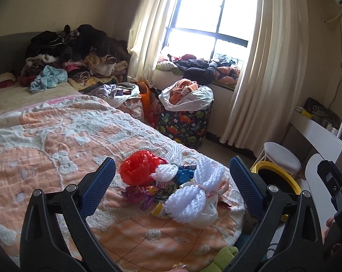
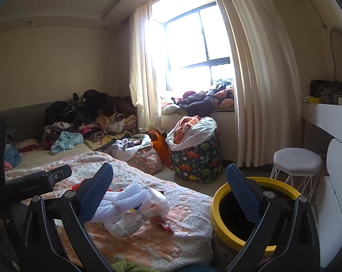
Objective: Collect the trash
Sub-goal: 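Grasp the red plastic bag with the left tool while the right tool grasps the white bubble-wrap bundle, then carry both held items over the yellow bin and open both tools to drop them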
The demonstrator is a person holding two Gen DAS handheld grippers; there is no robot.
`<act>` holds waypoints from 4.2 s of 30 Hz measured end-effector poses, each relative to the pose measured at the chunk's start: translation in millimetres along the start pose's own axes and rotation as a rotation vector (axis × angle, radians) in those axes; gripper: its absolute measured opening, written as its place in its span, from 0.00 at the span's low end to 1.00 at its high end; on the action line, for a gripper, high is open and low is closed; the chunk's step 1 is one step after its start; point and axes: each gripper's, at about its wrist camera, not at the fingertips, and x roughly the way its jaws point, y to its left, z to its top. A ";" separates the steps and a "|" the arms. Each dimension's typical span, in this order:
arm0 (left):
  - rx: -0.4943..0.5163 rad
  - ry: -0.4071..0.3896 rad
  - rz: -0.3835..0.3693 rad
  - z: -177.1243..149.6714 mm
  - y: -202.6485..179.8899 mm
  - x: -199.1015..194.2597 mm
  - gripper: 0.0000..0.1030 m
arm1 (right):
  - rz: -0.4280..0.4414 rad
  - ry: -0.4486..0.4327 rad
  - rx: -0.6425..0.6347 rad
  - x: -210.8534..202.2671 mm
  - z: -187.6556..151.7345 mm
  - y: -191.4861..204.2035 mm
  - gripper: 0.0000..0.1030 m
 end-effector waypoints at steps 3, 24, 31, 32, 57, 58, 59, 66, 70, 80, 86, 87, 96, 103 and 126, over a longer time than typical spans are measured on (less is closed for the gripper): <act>-0.015 -0.005 0.024 2.2 9.7 -0.3 0.90 | 0.023 0.003 -0.003 6.0 2.1 10.4 0.94; -0.114 0.010 0.156 4.0 95.5 16.1 0.90 | 0.033 0.276 -0.048 86.8 -1.7 56.7 0.94; -0.076 0.056 0.064 4.4 89.4 39.5 0.90 | 0.044 0.425 0.037 117.8 -15.7 47.6 0.91; -0.064 0.072 0.050 4.3 86.6 45.0 0.90 | 0.051 0.445 0.052 123.0 -18.5 47.3 0.84; -0.027 0.286 -0.125 -14.8 63.6 114.9 0.50 | 0.229 0.633 0.334 174.5 -40.0 23.9 0.14; -0.027 0.289 -0.123 -15.2 63.6 115.2 0.39 | 0.235 0.623 0.334 172.3 -37.7 22.7 0.14; -0.029 0.289 -0.123 -15.2 63.8 114.8 0.33 | 0.240 0.612 0.333 170.1 -35.5 21.4 0.14; -0.043 0.203 -0.130 0.1 61.8 94.2 0.24 | 0.240 0.519 0.293 153.1 -15.7 8.2 0.14; -0.051 0.151 -0.138 13.7 55.7 80.3 0.24 | 0.215 0.475 0.293 144.0 -4.0 -6.8 0.14; 0.006 0.129 -0.235 24.8 9.6 70.1 0.24 | 0.133 0.419 0.324 122.4 3.3 -53.2 0.14; 0.033 0.147 -0.278 20.1 -16.3 70.3 0.24 | 0.086 0.391 0.351 110.5 3.5 -82.3 0.14; 0.037 0.151 -0.283 18.9 -20.4 70.2 0.24 | 0.077 0.388 0.357 108.8 3.7 -87.6 0.14; 0.090 0.179 -0.331 10.9 -55.1 70.2 0.24 | 0.007 0.360 0.410 95.5 0.4 -124.5 0.14; 0.130 0.192 -0.362 3.8 -80.2 70.5 0.24 | -0.047 0.335 0.438 83.5 -1.2 -152.6 0.14; 0.239 0.269 -0.459 -29.4 -146.6 89.3 0.24 | -0.269 0.303 0.503 65.3 -27.3 -223.3 0.14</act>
